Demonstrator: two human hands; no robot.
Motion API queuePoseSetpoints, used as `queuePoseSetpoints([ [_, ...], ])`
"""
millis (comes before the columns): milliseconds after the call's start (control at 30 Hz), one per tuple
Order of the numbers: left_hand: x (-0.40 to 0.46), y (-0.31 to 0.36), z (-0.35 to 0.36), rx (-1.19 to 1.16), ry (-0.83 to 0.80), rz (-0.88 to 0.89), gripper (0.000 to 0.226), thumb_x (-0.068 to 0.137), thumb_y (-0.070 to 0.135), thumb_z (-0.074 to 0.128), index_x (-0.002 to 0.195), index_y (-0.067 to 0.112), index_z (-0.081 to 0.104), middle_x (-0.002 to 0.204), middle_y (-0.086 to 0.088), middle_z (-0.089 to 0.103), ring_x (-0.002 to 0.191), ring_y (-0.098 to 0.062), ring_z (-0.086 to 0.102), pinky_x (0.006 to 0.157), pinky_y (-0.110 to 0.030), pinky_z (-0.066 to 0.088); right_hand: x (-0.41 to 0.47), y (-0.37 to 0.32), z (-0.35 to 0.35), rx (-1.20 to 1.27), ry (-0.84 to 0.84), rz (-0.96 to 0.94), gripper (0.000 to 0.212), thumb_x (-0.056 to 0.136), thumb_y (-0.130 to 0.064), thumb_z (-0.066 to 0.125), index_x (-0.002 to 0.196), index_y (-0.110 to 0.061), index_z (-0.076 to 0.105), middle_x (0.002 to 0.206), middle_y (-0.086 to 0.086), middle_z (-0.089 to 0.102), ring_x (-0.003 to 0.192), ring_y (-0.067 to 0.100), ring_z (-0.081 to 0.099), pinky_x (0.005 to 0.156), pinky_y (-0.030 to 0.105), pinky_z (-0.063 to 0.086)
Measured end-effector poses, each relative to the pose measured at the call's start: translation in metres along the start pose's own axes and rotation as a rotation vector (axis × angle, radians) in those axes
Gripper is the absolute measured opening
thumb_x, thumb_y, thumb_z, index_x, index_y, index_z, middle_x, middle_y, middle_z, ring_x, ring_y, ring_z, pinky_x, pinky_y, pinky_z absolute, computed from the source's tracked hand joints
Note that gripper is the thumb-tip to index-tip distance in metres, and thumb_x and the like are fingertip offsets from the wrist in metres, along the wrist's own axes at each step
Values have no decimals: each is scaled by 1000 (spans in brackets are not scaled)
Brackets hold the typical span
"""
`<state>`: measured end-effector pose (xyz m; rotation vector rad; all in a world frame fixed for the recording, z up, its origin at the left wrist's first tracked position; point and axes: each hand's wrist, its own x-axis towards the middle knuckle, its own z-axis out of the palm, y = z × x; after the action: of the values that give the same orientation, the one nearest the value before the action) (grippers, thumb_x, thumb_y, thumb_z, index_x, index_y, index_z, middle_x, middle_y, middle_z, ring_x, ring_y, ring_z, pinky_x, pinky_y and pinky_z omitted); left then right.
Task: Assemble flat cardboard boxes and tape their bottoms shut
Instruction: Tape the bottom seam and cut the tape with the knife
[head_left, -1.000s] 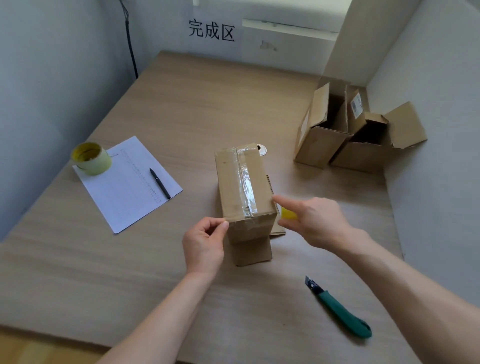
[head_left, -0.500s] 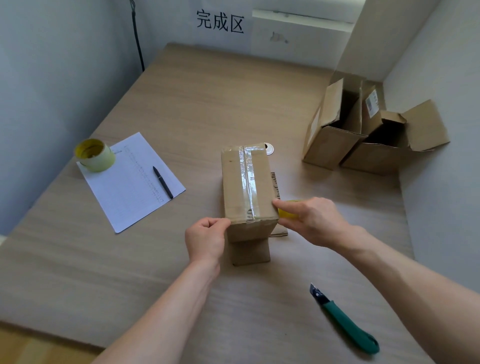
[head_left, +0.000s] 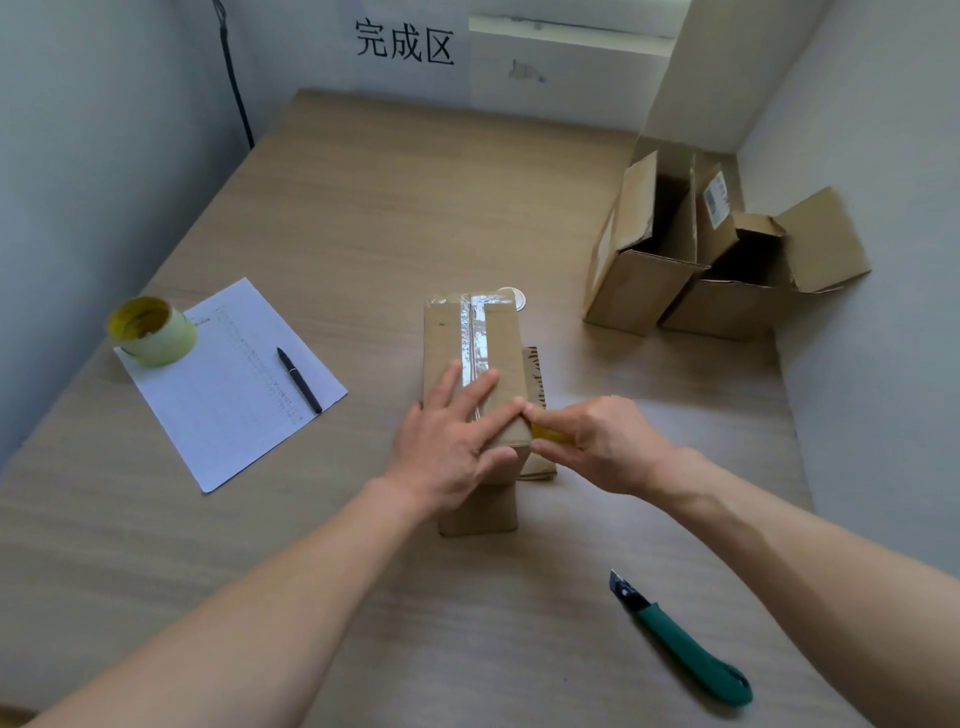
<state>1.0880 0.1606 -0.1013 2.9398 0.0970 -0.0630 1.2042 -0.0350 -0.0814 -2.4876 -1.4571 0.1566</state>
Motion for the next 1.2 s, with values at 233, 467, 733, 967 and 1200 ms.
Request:
queuePoseSetpoints([
  [233, 4, 15, -6, -88, 151, -87, 51, 78, 65, 44, 124, 48, 56, 140, 11, 47, 138, -24, 29, 99, -52, 34, -1, 5, 6, 134, -1, 126, 57, 80, -54, 72, 133, -41, 57, 111, 4, 73, 96, 33, 65, 74, 37, 50],
  [467, 15, 25, -4, -7, 294, -124, 31, 84, 57, 52, 94, 30, 63, 108, 3, 56, 107, -27, 48, 82, -44, 42, 5, 9, 12, 183, -3, 104, 51, 79, -56, 72, 124, -37, 57, 97, 5, 73, 88, 34, 66, 69, 39, 51],
  [733, 8, 16, -8, 14, 177, -65, 54, 91, 60, 31, 136, 39, 52, 146, -3, 45, 129, -31, 39, 95, -46, 40, 2, 16, -4, 240, -242, 121, 84, 76, -62, 72, 146, -50, 27, 99, 2, 68, 89, 26, 62, 77, 33, 48],
  [967, 23, 0, -16, 146, -102, 126, 84, 79, 81, 16, 151, 38, 22, 160, -4, 14, 147, -29, 4, 116, -53, 8, -12, 18, -23, 547, -510, 382, 71, 78, -24, 78, 142, -29, 50, 123, -4, 64, 106, 12, 61, 90, 26, 48],
  [1200, 53, 4, -33, 255, -112, 492, 68, 64, 70, 38, 123, 36, 46, 133, 13, 44, 125, -27, 29, 80, -40, 37, -34, 1, -14, 529, -352, 500, 36, 74, -26, 73, 108, -36, 69, 77, -14, 61, 71, 3, 55, 61, 21, 40],
])
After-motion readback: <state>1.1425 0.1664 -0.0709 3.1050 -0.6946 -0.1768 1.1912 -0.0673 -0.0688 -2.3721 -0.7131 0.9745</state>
